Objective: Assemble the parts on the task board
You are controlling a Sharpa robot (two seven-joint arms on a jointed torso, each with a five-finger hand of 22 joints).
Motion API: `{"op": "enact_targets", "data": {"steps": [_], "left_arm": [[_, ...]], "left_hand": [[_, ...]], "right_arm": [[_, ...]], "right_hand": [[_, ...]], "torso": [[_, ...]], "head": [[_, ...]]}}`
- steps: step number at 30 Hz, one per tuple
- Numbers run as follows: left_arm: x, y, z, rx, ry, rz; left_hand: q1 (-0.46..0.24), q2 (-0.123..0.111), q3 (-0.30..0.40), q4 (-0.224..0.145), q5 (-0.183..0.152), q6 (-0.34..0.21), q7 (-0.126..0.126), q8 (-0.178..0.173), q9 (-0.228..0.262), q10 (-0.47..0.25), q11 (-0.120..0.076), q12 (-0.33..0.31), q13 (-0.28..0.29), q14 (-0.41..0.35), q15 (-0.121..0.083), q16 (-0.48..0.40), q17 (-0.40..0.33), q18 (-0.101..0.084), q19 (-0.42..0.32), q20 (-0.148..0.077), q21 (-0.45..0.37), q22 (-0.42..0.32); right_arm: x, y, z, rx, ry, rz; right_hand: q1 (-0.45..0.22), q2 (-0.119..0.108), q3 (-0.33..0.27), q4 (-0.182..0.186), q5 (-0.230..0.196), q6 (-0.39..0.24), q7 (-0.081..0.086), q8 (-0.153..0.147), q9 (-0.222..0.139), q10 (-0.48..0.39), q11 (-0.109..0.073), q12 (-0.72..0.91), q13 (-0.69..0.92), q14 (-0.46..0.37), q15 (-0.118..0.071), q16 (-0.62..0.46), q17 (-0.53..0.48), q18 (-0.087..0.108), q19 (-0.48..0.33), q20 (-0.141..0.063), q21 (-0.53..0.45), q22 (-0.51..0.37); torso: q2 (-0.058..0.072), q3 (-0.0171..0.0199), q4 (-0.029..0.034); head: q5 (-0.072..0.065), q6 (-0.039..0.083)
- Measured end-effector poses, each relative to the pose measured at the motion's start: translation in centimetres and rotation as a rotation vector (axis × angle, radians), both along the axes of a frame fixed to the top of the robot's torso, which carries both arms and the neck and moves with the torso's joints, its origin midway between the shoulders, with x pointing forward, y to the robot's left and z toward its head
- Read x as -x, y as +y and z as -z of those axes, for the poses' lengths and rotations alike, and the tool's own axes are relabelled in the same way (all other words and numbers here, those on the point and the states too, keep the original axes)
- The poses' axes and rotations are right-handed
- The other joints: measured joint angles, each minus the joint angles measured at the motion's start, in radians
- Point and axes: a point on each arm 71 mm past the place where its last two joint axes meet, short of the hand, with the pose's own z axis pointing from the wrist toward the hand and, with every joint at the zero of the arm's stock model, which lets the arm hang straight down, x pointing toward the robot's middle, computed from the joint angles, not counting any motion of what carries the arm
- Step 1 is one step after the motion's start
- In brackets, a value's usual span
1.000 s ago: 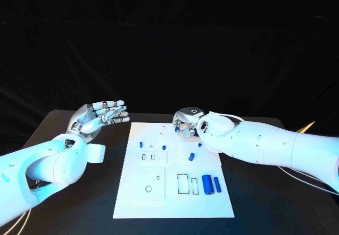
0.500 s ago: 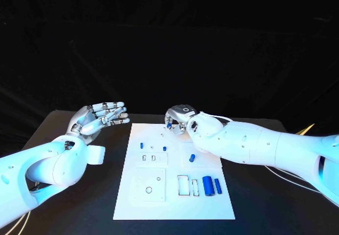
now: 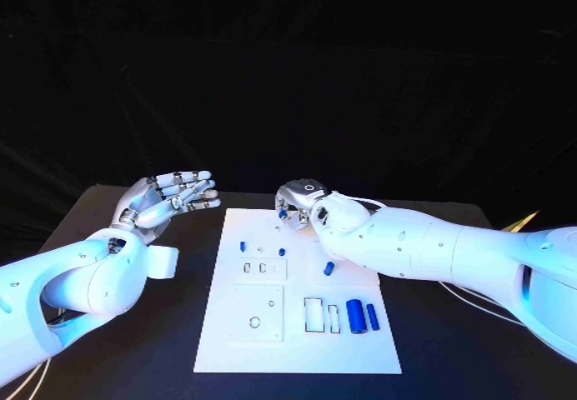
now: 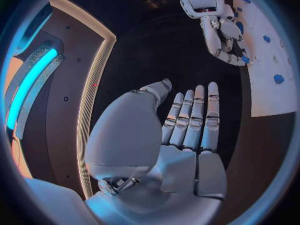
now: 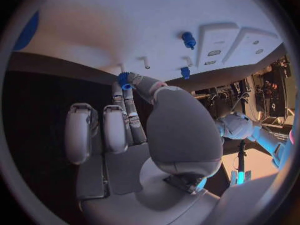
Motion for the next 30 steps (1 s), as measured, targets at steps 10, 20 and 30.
{"op": "enact_targets", "data": {"steps": [10,20,30], "left_arm": [[0.01,-0.10,-0.16,0.001,-0.002,0.003],[0.02,-0.19,-0.23,0.001,-0.002,0.006],[0.10,-0.17,-0.50,0.001,-0.004,0.009]], "left_hand": [[0.000,0.000,0.022,-0.022,0.000,0.000,0.000,0.000,0.000,0.000,0.000,0.000,0.000,0.000,0.000,0.000,0.001,0.000,0.000,0.000,0.000,0.000],[0.000,0.000,0.022,-0.022,0.000,0.000,0.000,0.000,0.000,0.000,0.000,0.000,0.000,0.000,0.000,0.000,0.001,0.000,0.000,0.000,0.000,0.000],[0.000,0.000,0.022,-0.022,0.000,0.000,0.000,0.000,0.000,0.000,0.000,0.000,0.000,0.000,0.000,-0.001,0.001,0.000,0.000,0.000,0.000,0.000]], "right_arm": [[-0.17,0.17,0.28,0.005,0.007,0.004],[-0.53,0.04,0.42,0.017,0.014,0.018],[-0.63,0.13,0.48,0.023,0.011,0.023]], "right_hand": [[0.000,0.000,0.002,-0.002,0.000,0.000,0.000,0.000,0.005,0.001,0.001,0.000,0.000,0.000,0.000,0.000,0.000,0.000,0.000,0.000,0.000,0.000],[0.000,0.000,0.002,-0.002,0.000,0.000,0.000,0.000,0.008,0.001,0.001,0.000,0.000,0.000,0.000,0.000,-0.003,0.000,0.000,0.000,0.000,0.000],[0.000,0.000,0.002,-0.002,0.000,0.000,0.000,0.000,0.013,0.005,-0.002,-0.008,0.000,0.000,0.000,0.000,-0.006,0.000,0.000,0.000,0.000,0.000]], "torso": [[0.001,-0.0023,0.0034],[0.002,-0.0029,0.0061],[0.005,-0.0047,0.0061]], "head": [[-0.002,-0.003],[-0.002,-0.005],[0.001,-0.008]]}}
